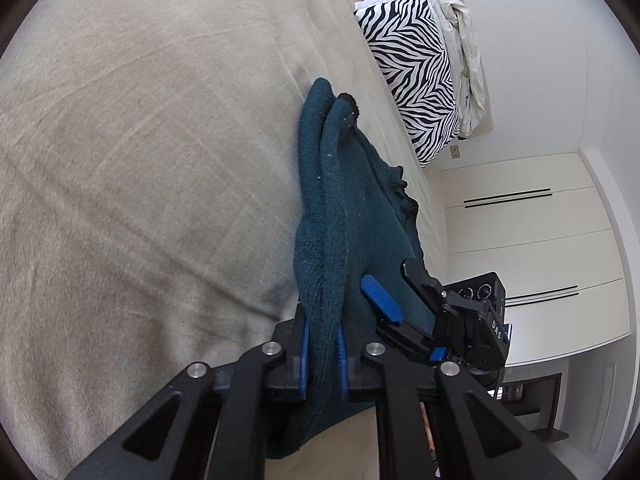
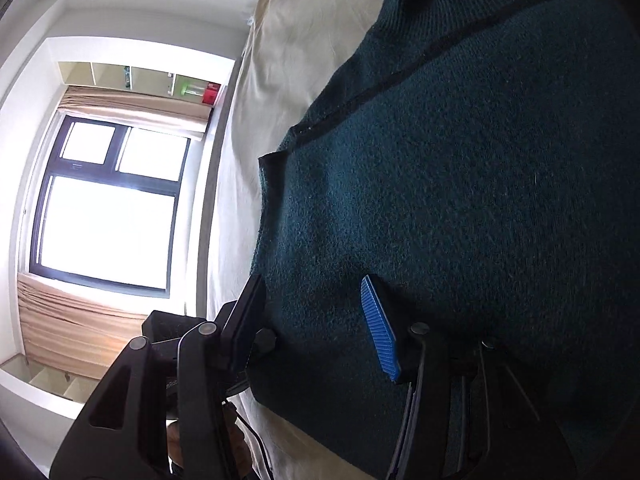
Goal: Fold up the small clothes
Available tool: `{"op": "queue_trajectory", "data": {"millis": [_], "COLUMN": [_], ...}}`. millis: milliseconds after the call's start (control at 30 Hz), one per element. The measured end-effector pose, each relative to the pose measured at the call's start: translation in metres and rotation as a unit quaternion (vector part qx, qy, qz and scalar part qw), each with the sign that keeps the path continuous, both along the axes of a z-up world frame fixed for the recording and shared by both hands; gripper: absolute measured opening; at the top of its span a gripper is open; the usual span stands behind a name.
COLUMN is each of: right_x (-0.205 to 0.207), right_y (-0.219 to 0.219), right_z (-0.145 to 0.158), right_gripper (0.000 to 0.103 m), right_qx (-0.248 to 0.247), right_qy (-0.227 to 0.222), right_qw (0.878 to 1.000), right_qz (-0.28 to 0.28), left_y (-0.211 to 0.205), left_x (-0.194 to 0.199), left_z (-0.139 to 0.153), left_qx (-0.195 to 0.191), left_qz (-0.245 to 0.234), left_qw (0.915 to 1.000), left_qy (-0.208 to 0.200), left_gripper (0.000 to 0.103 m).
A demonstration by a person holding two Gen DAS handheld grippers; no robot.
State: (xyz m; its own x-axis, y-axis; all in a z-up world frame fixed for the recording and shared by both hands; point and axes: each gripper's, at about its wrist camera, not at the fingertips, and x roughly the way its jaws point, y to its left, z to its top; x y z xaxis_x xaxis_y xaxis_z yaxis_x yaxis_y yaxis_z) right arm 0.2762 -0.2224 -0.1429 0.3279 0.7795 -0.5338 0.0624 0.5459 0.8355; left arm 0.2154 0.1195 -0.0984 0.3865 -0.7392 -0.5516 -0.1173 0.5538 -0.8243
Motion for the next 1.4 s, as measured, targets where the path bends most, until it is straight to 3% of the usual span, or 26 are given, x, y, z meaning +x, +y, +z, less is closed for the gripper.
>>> {"op": "queue_trajectory", "data": {"millis": [200,300,400,500,633,767,833,900,1000,1167,1267,1400], "right_x": [0.004,0.011,0.009,0.005,0.001,0.002,0.003,0.007,0.008,0.017,0.018,0.013], "right_y": [0.007,-0.009,-0.047,-0.095,-0.158,-0.206,-0.225,-0.242,-0.253,-0.237,-0.226,-0.212], "right_z": [-0.002,-0.002,0.012,0.013,0.009,-0.001,-0.009,-0.017,-0.023,-0.017,-0.009,-0.006], "right_gripper": [0.043,0.046,0.056,0.058,0.072,0.072,0.072,0.072,0.072,0.072,0.067,0.018], "right_qx": [-0.014,0.04,0.086,0.142,0.176,0.208,0.219,0.228,0.238,0.187,0.129,0.027], "right_qy": [-0.015,0.018,0.0,0.002,0.004,0.009,0.013,0.021,0.021,0.009,0.012,0.035], "right_qw": [1.0,0.999,0.996,0.987,0.978,0.968,0.964,0.961,0.959,0.975,0.986,0.996], "right_qz": [0.019,0.007,-0.034,-0.069,-0.11,-0.138,-0.15,-0.157,-0.152,-0.118,-0.105,-0.083], "left_y": [-0.025,-0.044,-0.078,-0.124,-0.201,-0.274,-0.3,-0.308,-0.298,-0.248,-0.225,-0.209], "left_x": [0.003,0.004,0.008,0.011,0.016,0.022,0.023,0.018,0.002,-0.017,-0.016,-0.014], "left_z": [0.039,0.064,0.09,0.105,0.107,0.084,0.066,0.055,0.066,0.092,0.09,0.083], "left_qx": [0.024,0.037,0.051,0.059,0.072,0.05,0.049,0.034,0.039,0.061,0.076,0.08], "left_qz": [-0.017,-0.03,-0.054,-0.082,-0.126,-0.174,-0.194,-0.206,-0.207,-0.181,-0.163,-0.149], "left_qw": [0.9989,0.9971,0.9938,0.9898,0.9825,0.9771,0.9751,0.9745,0.9712,0.967,0.9693,0.9743], "left_qy": [-0.037,-0.058,-0.082,-0.1,-0.116,-0.111,-0.095,-0.081,-0.111,-0.168,-0.167,-0.148], "left_gripper": [0.011,0.011,0.011,0.011,0.011,0.012,0.02,0.022,0.05,0.051,0.051,0.051]}}
